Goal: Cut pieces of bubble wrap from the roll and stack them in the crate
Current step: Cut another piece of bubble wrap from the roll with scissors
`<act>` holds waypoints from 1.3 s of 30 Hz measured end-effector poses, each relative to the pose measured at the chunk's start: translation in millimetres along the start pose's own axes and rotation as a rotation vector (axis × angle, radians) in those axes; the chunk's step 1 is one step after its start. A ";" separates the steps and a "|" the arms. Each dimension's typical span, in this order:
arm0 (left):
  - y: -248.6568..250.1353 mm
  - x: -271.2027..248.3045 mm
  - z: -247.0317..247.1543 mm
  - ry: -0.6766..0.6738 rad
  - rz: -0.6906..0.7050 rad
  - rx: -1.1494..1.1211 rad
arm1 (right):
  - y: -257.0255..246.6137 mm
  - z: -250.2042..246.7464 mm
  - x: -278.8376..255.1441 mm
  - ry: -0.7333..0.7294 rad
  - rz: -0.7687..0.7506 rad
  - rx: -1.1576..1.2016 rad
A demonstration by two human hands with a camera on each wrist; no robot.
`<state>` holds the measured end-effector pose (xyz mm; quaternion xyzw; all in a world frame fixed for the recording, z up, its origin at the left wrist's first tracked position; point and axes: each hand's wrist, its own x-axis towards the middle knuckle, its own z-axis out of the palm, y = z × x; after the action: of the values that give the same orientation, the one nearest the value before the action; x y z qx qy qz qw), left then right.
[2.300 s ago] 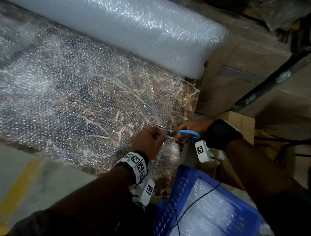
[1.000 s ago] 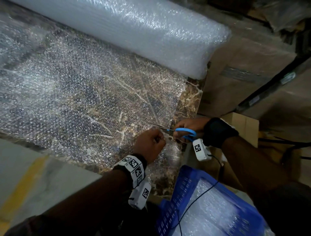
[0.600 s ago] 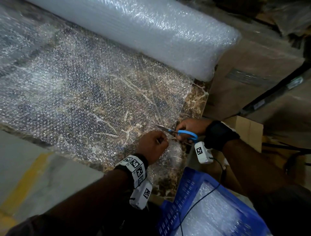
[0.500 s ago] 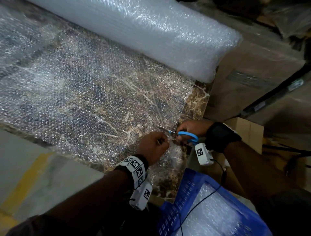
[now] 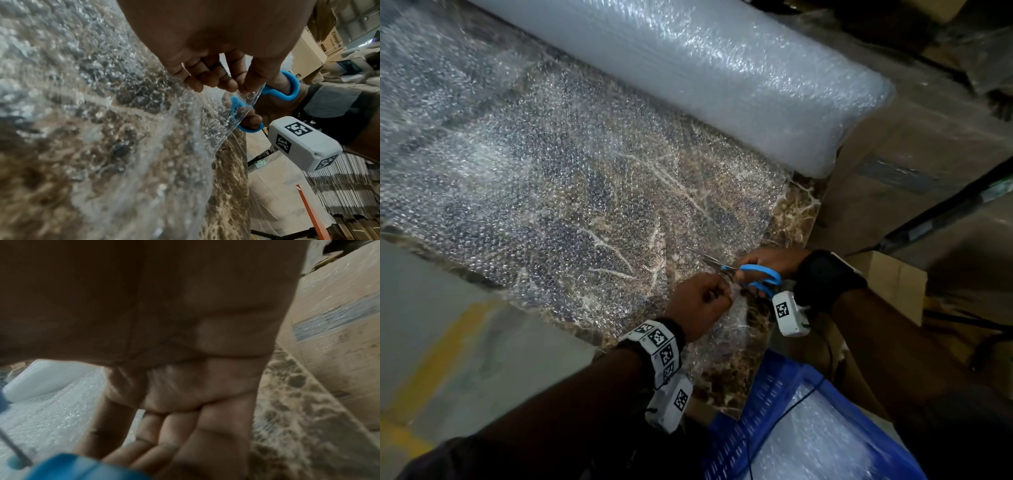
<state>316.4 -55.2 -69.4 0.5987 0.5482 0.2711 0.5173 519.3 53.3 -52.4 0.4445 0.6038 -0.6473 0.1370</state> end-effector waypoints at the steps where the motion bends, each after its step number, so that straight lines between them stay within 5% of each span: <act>1: -0.1 -0.4 -0.1 0.001 -0.002 0.000 | -0.9 -0.3 1.6 0.009 -0.008 -0.025; 8: -2.0 -1.8 -0.9 -0.015 -0.031 -0.020 | 1.8 -1.7 9.4 0.081 -0.004 -0.177; 15: 9.3 -7.1 -21.6 -0.035 -0.030 -0.023 | 0.7 -1.8 3.5 0.030 -0.007 -0.085; 20: -15.8 -20.6 -70.0 0.162 0.078 0.454 | -7.9 -6.2 0.9 -0.031 -0.008 -0.019; 23: -42.5 -29.2 -90.2 0.060 -0.006 0.767 | -17.6 -9.5 8.6 -0.036 -0.005 -0.130; 28: -61.8 -36.1 -93.4 -0.065 -0.004 0.891 | -30.4 -13.8 21.4 -0.029 -0.012 -0.203; 39: -70.3 -38.4 -93.9 -0.077 0.021 0.879 | -34.7 -16.8 31.9 -0.021 0.002 -0.280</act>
<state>196.6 -70.5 -94.7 0.7771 0.5855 -0.0053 0.2307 483.3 88.0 -51.0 0.4149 0.6862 -0.5613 0.2047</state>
